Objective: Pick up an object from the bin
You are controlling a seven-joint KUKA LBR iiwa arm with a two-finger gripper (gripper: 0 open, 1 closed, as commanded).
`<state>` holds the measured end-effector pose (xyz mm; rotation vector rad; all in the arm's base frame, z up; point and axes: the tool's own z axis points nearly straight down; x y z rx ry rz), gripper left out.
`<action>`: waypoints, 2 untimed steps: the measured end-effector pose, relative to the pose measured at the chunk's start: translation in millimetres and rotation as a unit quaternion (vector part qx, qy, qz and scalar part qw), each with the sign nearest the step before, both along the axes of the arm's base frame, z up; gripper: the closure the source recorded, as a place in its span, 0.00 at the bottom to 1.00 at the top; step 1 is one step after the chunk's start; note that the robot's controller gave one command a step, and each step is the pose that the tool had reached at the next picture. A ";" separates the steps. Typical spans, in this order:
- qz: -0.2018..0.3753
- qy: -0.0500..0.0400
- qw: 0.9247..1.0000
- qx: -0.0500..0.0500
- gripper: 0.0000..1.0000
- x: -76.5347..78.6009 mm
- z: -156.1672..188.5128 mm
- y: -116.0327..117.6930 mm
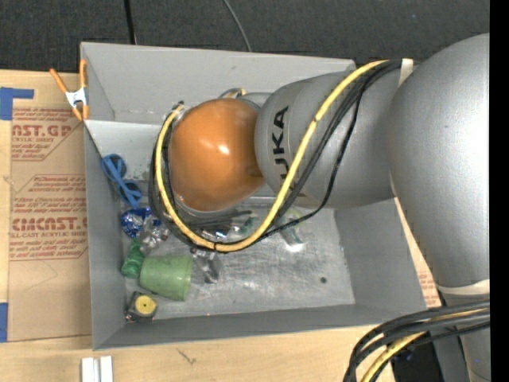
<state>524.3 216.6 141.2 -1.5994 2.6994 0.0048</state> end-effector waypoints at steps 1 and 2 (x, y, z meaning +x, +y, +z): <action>0.087 -0.003 0.996 -0.002 0.00 1.3 -54.8 16.9; 0.220 -0.014 0.975 -0.006 0.00 -6.6 -55.4 26.1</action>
Offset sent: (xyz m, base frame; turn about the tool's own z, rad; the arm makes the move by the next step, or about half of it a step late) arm -0.0023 0.0161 -0.0608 -0.1757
